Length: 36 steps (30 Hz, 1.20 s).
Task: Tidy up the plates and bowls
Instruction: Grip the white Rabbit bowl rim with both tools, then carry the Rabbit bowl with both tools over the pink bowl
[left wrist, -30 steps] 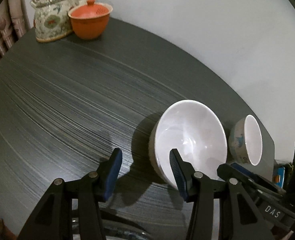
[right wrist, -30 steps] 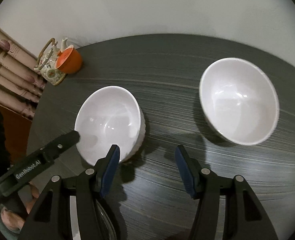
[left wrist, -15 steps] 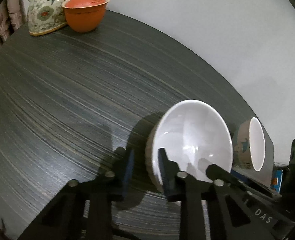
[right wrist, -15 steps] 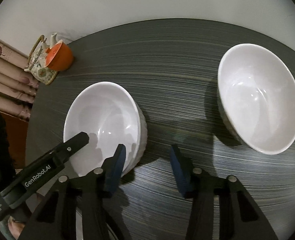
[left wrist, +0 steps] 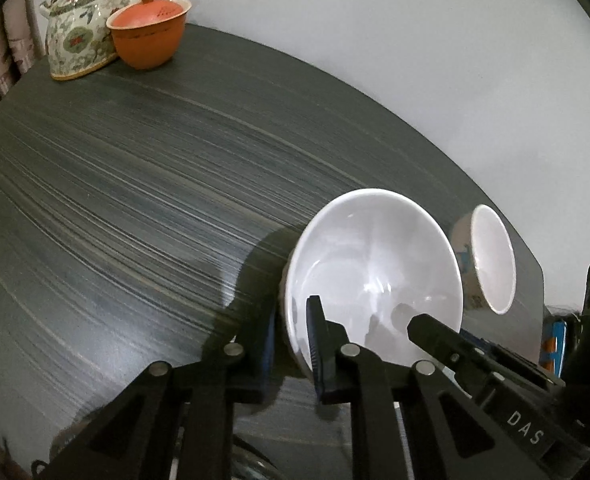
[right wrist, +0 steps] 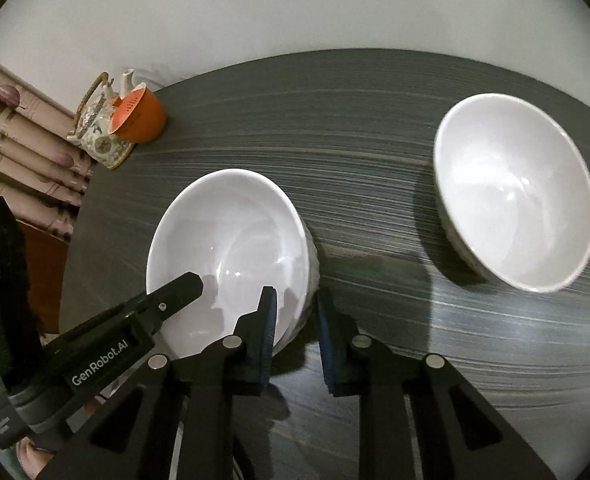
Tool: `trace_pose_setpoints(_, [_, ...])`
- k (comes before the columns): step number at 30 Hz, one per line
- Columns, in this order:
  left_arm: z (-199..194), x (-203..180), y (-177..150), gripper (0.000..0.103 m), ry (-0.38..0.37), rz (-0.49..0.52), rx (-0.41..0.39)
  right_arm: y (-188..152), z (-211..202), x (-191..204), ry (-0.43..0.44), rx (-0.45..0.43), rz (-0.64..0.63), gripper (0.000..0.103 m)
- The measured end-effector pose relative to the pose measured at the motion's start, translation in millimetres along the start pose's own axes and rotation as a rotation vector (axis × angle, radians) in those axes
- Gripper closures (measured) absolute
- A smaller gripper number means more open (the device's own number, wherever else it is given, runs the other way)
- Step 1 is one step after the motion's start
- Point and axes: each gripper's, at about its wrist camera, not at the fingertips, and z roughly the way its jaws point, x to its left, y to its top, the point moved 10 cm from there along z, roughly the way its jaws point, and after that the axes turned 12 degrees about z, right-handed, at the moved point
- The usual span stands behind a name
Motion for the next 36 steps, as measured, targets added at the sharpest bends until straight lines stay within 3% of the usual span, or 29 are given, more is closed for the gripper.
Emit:
trace_pose_setpoints(20, [-65, -65, -44, 0.088, -0.022, 0.113, -0.040, -40, -103, -31, 0.054, -0.103, 0.070, 0.084])
trace_pose_setpoints(36, [-107, -120, -102, 0.088, -0.039, 0.205, -0.047, -97, -167, -72, 0.067, -0.180, 0.118, 0.084])
